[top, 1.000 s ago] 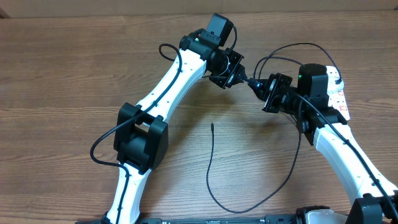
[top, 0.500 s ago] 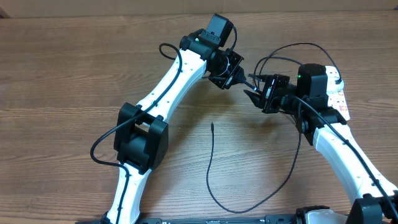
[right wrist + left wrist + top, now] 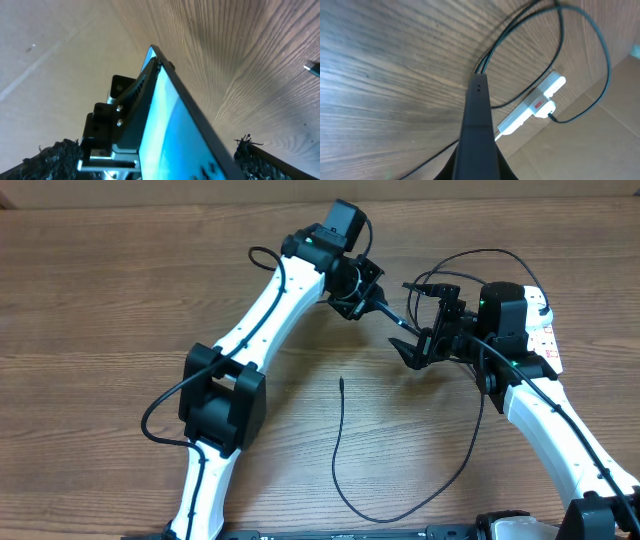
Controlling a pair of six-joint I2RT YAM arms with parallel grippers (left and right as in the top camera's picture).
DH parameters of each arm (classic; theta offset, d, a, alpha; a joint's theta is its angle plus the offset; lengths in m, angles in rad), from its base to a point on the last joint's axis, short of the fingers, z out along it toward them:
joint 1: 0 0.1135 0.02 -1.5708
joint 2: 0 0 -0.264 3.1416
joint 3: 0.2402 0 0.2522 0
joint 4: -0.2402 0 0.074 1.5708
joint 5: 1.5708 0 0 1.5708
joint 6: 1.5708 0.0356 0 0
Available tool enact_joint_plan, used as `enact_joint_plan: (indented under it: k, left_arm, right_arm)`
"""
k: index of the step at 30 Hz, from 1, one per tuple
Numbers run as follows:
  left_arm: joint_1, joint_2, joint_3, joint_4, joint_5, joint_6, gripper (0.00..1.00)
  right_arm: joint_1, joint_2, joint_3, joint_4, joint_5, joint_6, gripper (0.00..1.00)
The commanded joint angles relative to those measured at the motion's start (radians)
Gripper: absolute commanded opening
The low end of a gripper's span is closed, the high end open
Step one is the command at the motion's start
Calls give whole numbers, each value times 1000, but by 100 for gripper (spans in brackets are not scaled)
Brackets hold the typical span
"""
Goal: Plug charger to phone and switch on socket
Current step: 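Open the right gripper and move the phone left with the left gripper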
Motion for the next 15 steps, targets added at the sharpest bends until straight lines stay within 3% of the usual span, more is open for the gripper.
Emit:
enact_joint_plan:
  k: [1, 9, 15]
  left_arm:
    - [38, 3, 21, -8, 31, 68, 5]
    - [132, 3, 21, -97, 93, 333, 4]
    - [228, 3, 21, -149, 243, 539, 4]
  right_arm:
    - [2, -6, 26, 5, 1, -102, 100]
    - [2, -6, 26, -69, 2, -272, 100]
    - [2, -6, 26, -127, 1, -312, 100]
